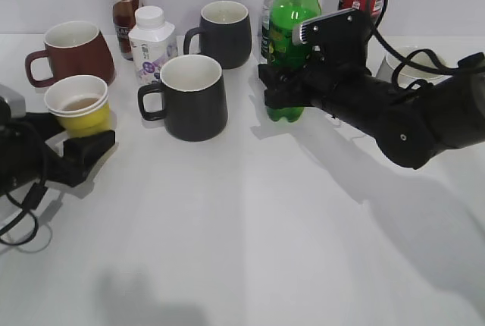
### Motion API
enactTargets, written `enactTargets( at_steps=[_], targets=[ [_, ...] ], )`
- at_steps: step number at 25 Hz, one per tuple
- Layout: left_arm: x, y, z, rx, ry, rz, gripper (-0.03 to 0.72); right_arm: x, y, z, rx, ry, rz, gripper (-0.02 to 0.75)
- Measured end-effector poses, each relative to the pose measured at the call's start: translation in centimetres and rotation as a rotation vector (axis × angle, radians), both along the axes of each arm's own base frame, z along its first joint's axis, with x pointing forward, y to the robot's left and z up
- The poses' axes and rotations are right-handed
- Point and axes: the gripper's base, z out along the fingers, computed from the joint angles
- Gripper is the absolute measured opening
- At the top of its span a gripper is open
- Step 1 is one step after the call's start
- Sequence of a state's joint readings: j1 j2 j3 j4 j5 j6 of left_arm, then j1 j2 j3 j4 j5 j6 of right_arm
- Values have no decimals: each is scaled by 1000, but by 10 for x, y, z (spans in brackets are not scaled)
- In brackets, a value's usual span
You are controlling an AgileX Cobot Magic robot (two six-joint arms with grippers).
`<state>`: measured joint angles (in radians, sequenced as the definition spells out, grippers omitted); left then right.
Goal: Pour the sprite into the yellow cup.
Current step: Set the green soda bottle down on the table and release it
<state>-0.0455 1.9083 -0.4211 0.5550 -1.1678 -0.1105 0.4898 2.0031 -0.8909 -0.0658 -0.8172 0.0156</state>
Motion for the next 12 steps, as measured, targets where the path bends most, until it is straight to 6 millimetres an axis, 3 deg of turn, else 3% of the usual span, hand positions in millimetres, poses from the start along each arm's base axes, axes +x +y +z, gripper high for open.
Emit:
enactTargets(
  at_steps=[7, 12],
  targets=[
    [-22, 2, -9, -2, 72, 9, 681, -10, -5, 4, -13, 22, -1, 546],
    [-37, 5, 1, -22, 55, 53, 679, -14, -7, 4, -23, 32, 5, 599]
  ],
)
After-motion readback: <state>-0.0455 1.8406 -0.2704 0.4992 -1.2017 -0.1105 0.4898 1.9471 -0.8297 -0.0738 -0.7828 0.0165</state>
